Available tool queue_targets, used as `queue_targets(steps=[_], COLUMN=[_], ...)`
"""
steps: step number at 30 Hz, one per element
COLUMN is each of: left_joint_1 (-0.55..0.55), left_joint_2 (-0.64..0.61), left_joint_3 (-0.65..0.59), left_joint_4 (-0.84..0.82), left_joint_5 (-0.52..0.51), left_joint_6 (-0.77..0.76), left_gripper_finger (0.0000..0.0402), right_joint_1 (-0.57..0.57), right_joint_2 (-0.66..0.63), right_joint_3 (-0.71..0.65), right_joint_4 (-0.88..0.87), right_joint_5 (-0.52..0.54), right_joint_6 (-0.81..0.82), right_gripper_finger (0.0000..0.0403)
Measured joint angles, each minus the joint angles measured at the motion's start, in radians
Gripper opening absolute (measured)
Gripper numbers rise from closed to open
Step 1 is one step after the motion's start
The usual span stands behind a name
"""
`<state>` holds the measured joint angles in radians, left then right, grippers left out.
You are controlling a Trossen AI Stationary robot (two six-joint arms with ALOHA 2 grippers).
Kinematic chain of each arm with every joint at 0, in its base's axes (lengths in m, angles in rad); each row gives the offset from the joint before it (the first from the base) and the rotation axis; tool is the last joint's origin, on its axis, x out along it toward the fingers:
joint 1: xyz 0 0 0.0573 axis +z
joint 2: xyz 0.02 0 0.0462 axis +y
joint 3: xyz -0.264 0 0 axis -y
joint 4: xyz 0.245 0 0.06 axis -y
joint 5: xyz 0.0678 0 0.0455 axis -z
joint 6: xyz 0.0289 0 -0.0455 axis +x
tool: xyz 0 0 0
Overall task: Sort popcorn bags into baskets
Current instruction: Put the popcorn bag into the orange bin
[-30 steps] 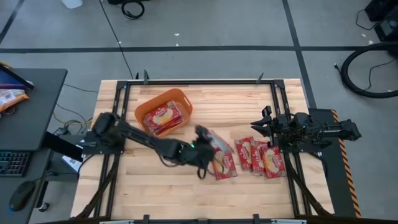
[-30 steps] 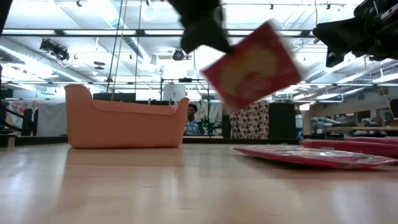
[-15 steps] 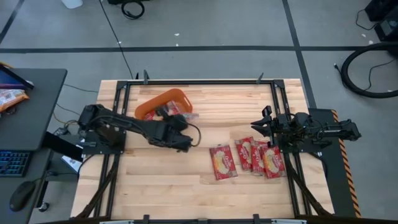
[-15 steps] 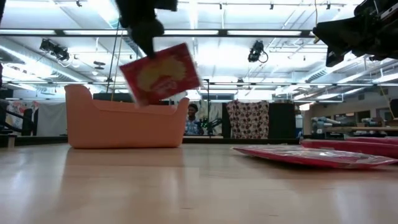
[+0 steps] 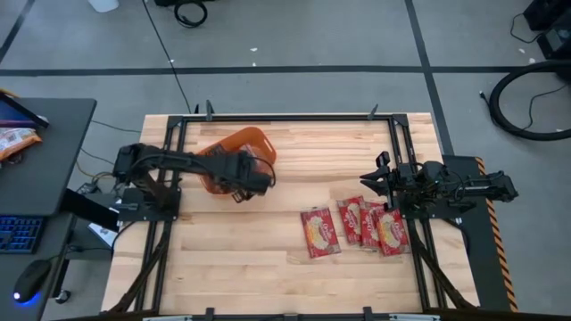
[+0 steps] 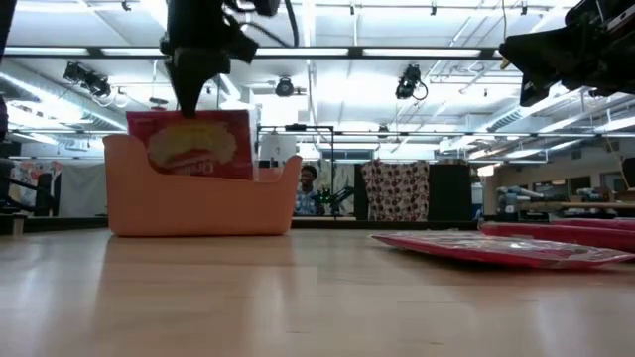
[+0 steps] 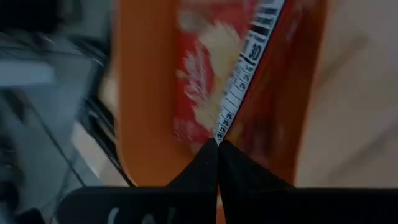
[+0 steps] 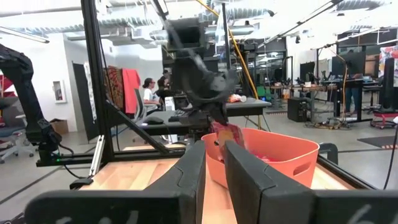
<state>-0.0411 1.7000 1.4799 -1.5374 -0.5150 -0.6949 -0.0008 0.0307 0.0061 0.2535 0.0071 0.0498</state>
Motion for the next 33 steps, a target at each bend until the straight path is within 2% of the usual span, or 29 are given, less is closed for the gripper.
queue_targets(steps=[3, 16, 21, 29, 33], left_joint_1=[0.068, 0.324, 0.369, 0.384, 0.356], left_joint_2=[0.000, 0.001, 0.002, 0.002, 0.002], left_joint_3=[0.000, 0.000, 0.000, 0.000, -0.001], left_joint_4=[0.021, 0.177, 0.174, 0.148, 0.180], left_joint_5=[0.094, 0.213, 0.166, 0.036, 0.021], left_joint_6=[0.077, 0.307, 0.342, 0.350, 0.302], left_gripper_finger=[0.0004, 0.0006, 0.0021, 0.0107, 0.0129], right_joint_1=[0.000, 0.000, 0.000, 0.000, 0.000], right_joint_2=[0.000, 0.000, 0.000, 0.000, 0.000], right_joint_3=[0.000, 0.000, 0.000, 0.000, 0.000], right_joint_4=[0.000, 0.000, 0.000, 0.000, 0.000], right_joint_5=[0.000, 0.000, 0.000, 0.000, 0.000], right_joint_6=[0.000, 0.000, 0.000, 0.000, 0.000], right_gripper_finger=[0.0066, 0.0066, 0.0066, 0.0066, 0.0066])
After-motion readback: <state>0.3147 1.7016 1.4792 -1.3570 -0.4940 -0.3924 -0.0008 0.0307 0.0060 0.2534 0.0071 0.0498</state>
